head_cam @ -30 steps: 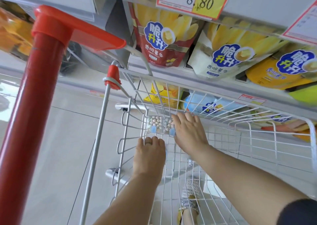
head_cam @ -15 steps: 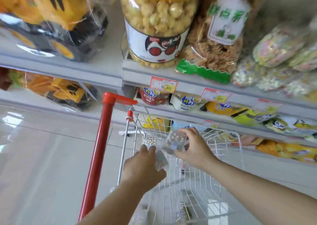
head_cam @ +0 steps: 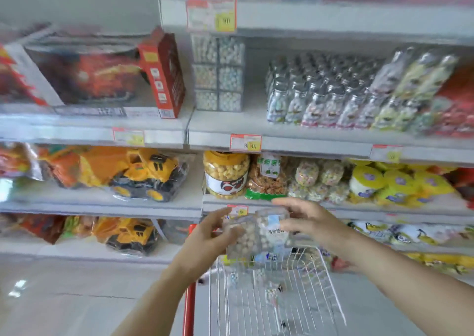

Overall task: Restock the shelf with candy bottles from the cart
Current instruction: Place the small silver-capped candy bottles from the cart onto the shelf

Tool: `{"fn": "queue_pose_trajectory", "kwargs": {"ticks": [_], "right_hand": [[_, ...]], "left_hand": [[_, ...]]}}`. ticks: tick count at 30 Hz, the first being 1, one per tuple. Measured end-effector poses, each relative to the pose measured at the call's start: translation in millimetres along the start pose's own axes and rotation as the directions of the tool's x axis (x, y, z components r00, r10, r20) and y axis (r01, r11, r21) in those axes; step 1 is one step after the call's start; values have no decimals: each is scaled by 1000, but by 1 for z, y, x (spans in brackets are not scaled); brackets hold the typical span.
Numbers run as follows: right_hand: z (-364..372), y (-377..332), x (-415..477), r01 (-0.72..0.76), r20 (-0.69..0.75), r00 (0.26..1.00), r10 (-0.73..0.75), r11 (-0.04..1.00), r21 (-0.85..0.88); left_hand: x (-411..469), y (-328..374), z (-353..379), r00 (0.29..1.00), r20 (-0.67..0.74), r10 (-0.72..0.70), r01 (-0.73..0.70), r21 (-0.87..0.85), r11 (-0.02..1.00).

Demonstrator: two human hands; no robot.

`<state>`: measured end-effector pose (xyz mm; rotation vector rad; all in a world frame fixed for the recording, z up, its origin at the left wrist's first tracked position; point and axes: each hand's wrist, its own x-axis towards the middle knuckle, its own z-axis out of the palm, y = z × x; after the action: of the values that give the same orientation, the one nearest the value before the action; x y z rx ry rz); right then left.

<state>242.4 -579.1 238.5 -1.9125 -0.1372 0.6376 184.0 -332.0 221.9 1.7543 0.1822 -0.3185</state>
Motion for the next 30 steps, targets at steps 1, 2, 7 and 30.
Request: {"fn": "queue_pose_trajectory", "kwargs": {"ticks": [1, 2, 7, 30], "right_hand": [[-4, -14, -3, 25, 4, 1000, -25, 1000, -14], [-8, -27, -6, 45, 1, 999, -45, 999, -29], [-28, -88, -9, 124, -44, 990, -134, 978, -169], [-35, -186, 147, 250, -72, 898, -434, 639, -728]], "left_hand": [[-1, 12, -2, 1000, 9, 25, -25, 0, 1000], [-3, 25, -5, 999, 10, 48, -48, 5, 999], [5, 85, -31, 983, -30, 179, -173, 144, 974], [161, 155, -60, 714, -633, 300, 90, 508, 857]]}}
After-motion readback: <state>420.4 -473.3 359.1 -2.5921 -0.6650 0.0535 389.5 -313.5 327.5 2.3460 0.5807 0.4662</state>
